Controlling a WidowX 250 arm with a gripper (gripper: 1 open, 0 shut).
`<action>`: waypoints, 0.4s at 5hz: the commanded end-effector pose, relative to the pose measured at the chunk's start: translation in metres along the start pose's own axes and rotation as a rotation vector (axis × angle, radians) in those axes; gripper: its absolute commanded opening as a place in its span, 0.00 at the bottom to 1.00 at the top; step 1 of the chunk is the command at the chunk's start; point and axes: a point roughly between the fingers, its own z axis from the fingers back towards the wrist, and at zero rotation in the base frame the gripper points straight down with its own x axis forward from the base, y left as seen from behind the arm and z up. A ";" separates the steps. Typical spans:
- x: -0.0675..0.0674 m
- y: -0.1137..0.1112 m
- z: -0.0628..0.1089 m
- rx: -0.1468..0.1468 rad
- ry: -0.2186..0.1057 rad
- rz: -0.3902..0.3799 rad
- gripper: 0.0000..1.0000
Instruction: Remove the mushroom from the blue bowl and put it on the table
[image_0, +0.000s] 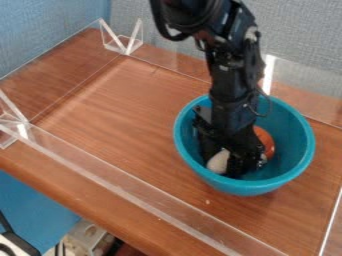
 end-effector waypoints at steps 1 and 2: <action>0.017 -0.001 0.013 0.005 -0.047 -0.058 0.00; 0.024 -0.001 0.025 0.007 -0.063 -0.096 0.00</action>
